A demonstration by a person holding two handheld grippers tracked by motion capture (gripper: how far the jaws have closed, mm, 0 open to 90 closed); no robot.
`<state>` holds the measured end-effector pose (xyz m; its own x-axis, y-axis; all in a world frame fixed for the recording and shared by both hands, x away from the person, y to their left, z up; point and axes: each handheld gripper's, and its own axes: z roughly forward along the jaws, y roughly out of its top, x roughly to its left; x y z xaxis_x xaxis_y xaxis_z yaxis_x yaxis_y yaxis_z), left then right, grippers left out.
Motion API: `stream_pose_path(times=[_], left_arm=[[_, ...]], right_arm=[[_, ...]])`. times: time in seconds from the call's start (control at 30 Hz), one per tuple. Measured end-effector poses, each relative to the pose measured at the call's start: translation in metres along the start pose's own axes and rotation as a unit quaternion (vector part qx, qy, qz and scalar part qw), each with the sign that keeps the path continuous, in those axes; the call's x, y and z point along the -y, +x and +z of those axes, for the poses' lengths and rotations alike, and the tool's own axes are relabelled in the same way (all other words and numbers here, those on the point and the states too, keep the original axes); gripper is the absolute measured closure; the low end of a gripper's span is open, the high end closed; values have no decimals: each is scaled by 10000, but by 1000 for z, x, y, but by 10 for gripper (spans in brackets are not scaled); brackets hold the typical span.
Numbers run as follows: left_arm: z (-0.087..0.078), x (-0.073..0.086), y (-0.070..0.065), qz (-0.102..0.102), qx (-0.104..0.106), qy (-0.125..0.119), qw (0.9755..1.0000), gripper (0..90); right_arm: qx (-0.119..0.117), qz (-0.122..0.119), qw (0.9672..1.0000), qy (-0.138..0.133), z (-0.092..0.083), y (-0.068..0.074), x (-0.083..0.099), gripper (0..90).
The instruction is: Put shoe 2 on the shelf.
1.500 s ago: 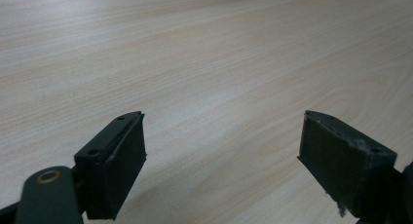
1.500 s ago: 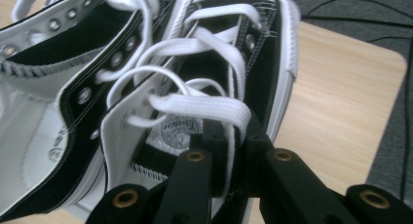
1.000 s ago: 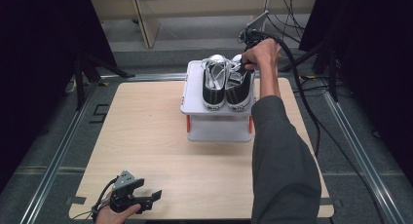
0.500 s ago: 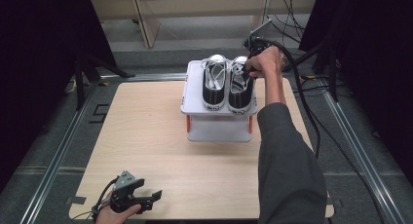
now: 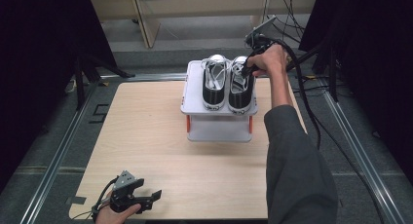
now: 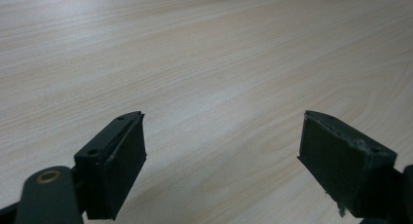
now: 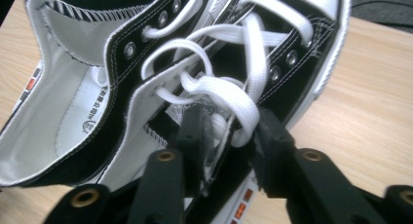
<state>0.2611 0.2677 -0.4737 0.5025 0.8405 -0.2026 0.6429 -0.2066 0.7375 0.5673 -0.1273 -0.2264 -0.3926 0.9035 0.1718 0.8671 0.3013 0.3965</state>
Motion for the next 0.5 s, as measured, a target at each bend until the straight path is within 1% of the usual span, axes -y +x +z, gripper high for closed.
stream_pose_path(times=[0.03,0.1,0.13,0.17,0.2,0.23,0.3,0.33,0.37,0.4,0.43,0.47,0.5], left_arm=[[-1,0,0,-2,-16,-1,10000,162],[-1,0,0,0,-18,1,10000,163],[-1,0,0,-1,-27,8,10000,163],[-2,-1,0,7,-76,49,10000,163],[-2,-1,0,7,-76,49,10000,162],[-1,0,1,-41,-12,-13,10000,162],[-1,-1,1,-23,-30,-4,10000,162],[-1,0,1,-41,-24,-20,10000,162],[-1,0,1,-35,-40,-12,10000,162],[-1,0,1,-77,-4,-47,10000,162],[-1,0,1,-25,-57,2,10000,162],[-1,0,2,-15,-60,35,10000,162],[0,0,2,-34,-56,24,10000,163]], right_arm=[[2,40,10000,-82,-7,1,0,662],[4,26,9999,-108,-9,2,1,654],[-30,-3,9999,-105,-12,2,1,632],[-55,-57,9998,-171,-17,4,2,600],[-55,-57,9998,-171,-17,4,2,600],[-69,-56,9998,-188,-20,5,3,581],[-87,-262,9991,-332,-27,4,7,544],[-165,-346,9984,-408,-32,4,10,532],[-261,-437,9973,-527,-38,2,20,492],[-261,-437,9973,-527,-38,2,20,492],[-283,-447,9970,-570,-40,2,24,478],[-322,-585,9959,-612,-42,-1,31,455],[-424,-614,9948,-695,-47,-4,45,446]])
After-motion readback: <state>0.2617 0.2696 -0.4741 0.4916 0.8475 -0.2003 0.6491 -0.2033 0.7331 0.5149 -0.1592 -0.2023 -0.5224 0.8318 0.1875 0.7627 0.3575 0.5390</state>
